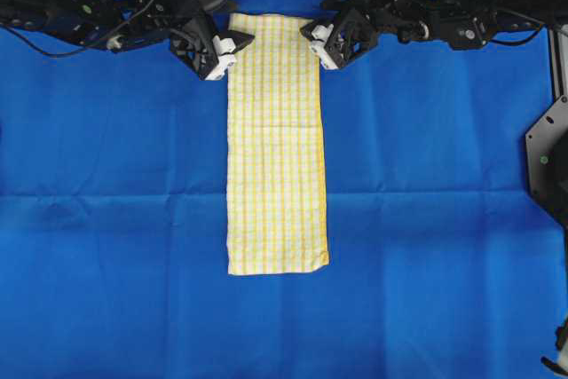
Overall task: Fold the yellow towel.
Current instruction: 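Move both grippers to the strip's top end and grasp its corners, then fold the top end down toward the bottom end with both grippers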
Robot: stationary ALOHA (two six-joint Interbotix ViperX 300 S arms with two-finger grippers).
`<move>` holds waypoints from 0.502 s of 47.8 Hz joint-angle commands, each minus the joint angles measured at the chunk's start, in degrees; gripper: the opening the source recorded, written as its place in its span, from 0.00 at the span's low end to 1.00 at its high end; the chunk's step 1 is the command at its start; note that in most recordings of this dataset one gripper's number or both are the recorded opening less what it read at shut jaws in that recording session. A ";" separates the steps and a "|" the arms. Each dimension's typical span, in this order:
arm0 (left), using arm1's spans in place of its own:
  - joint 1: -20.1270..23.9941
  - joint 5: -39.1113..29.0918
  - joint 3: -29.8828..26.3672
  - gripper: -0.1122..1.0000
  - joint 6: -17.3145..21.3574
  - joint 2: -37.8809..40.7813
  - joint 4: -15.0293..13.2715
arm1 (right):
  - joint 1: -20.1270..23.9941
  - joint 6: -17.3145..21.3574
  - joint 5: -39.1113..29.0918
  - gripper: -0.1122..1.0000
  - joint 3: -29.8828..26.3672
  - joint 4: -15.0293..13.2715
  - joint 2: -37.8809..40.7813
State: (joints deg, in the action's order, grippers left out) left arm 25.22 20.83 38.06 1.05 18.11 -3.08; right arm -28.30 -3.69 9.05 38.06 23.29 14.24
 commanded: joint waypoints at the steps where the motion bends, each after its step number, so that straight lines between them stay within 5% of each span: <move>1: 0.09 1.05 -1.23 0.67 -0.09 0.18 -0.18 | 0.00 0.09 0.18 0.75 -1.23 0.97 0.00; 8: 0.44 1.14 -1.49 0.53 -0.09 1.93 -0.26 | 0.26 0.09 0.53 0.62 -1.67 2.29 1.14; 18: 1.23 1.05 -1.49 0.21 -0.09 2.37 -0.18 | 0.62 0.09 0.79 0.18 -1.85 3.08 1.49; 24: 2.02 0.97 -1.67 0.14 0.26 2.37 -0.18 | 0.79 0.09 1.14 0.15 -1.67 3.52 1.49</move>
State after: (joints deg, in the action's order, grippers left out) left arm 25.49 22.15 36.56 1.05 20.83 -3.08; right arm -27.86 -3.52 9.93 36.56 26.54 16.00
